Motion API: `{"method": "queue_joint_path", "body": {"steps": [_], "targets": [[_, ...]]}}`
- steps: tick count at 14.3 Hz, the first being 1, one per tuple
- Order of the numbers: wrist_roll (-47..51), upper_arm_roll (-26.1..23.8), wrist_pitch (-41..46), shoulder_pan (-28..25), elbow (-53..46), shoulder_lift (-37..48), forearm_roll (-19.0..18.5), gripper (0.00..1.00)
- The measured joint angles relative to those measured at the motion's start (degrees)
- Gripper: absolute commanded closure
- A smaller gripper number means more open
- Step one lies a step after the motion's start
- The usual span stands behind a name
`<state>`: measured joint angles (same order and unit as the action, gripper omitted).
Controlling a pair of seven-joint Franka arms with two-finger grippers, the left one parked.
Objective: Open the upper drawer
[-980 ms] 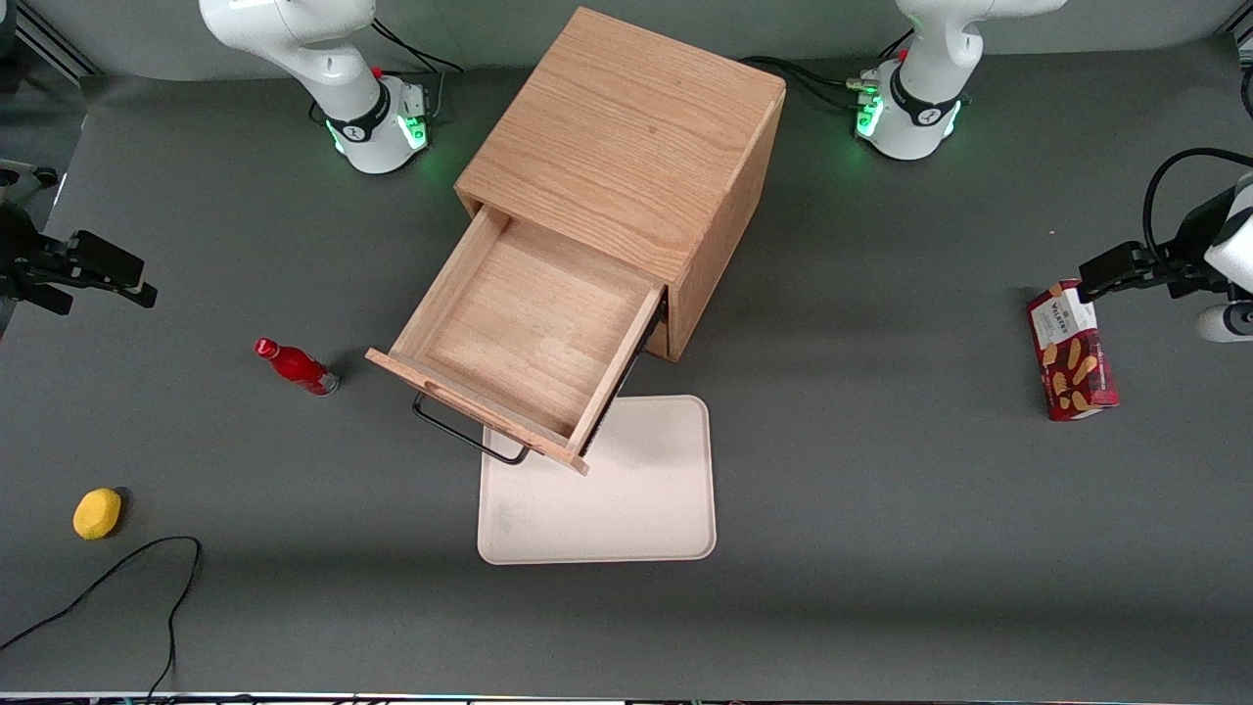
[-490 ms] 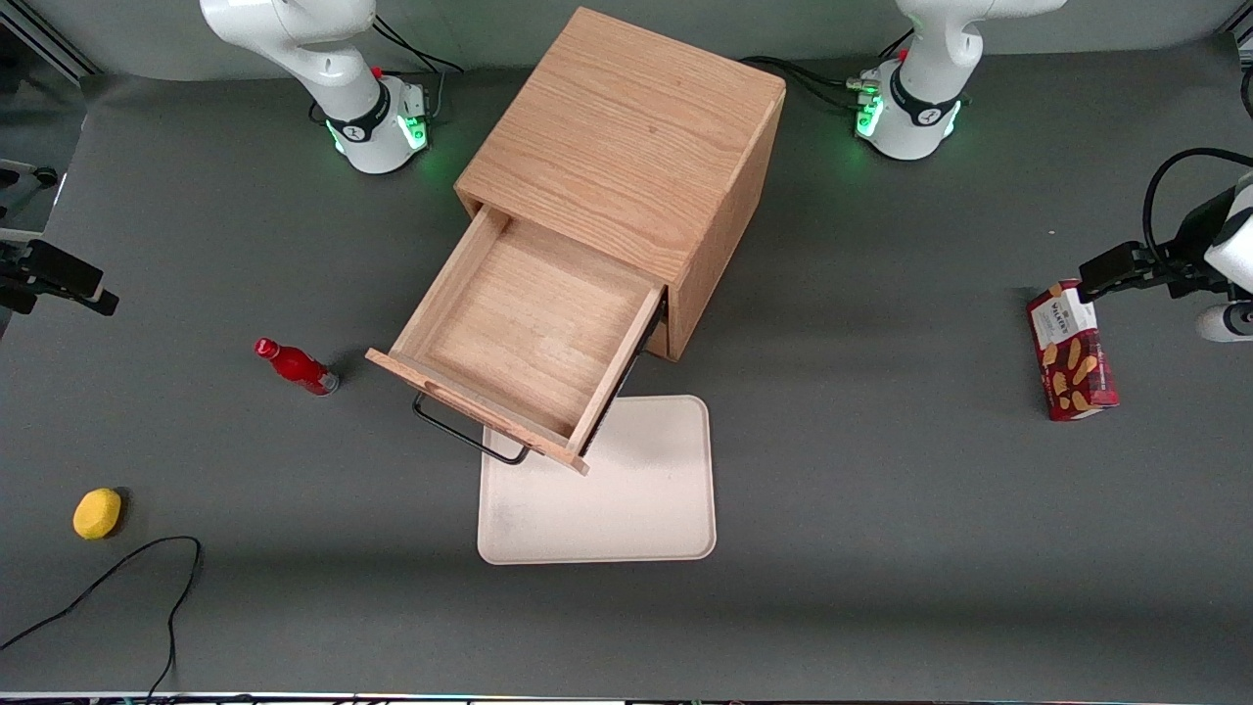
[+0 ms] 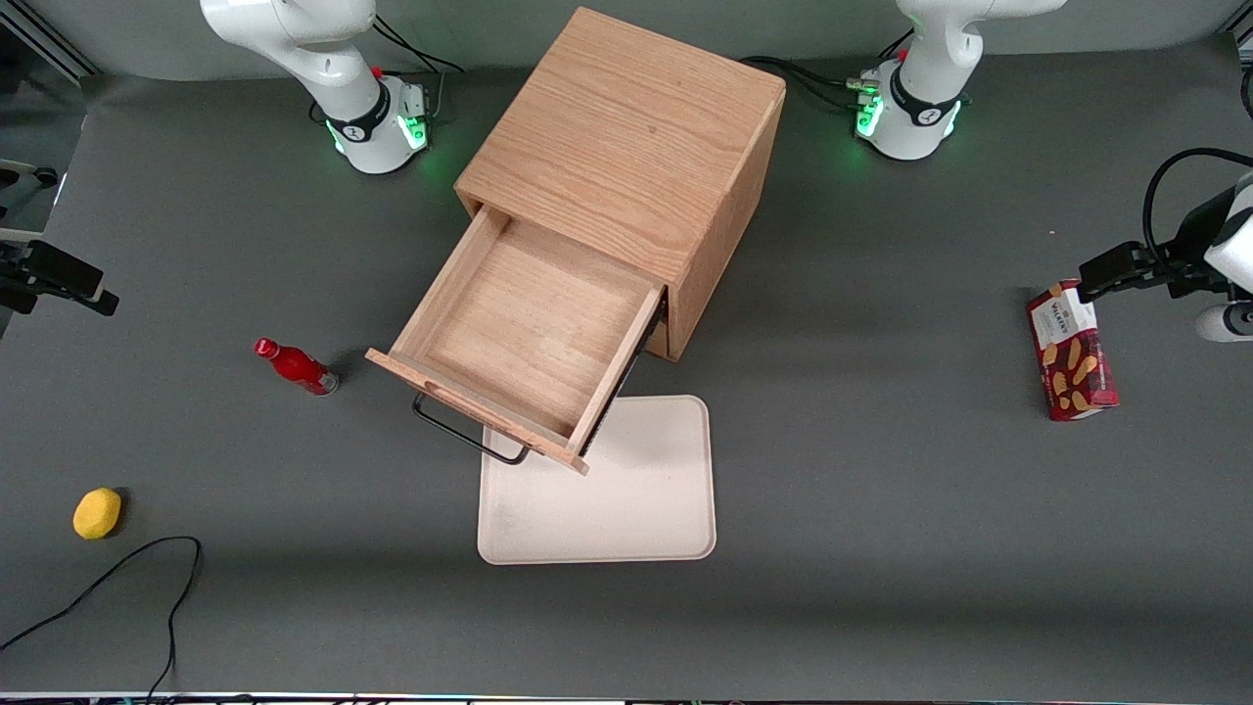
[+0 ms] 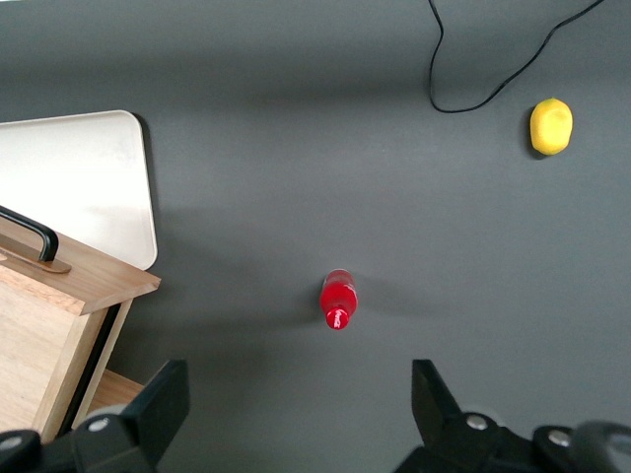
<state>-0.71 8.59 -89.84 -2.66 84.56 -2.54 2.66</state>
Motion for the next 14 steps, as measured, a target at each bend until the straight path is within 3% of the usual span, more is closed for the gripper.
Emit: {"method": "queue_joint_path", "body": {"steps": [14], "targets": [[0.26, -1.13, 3.62, 0.21, 0.01, 0.14, -1.41, 0.0]]}}
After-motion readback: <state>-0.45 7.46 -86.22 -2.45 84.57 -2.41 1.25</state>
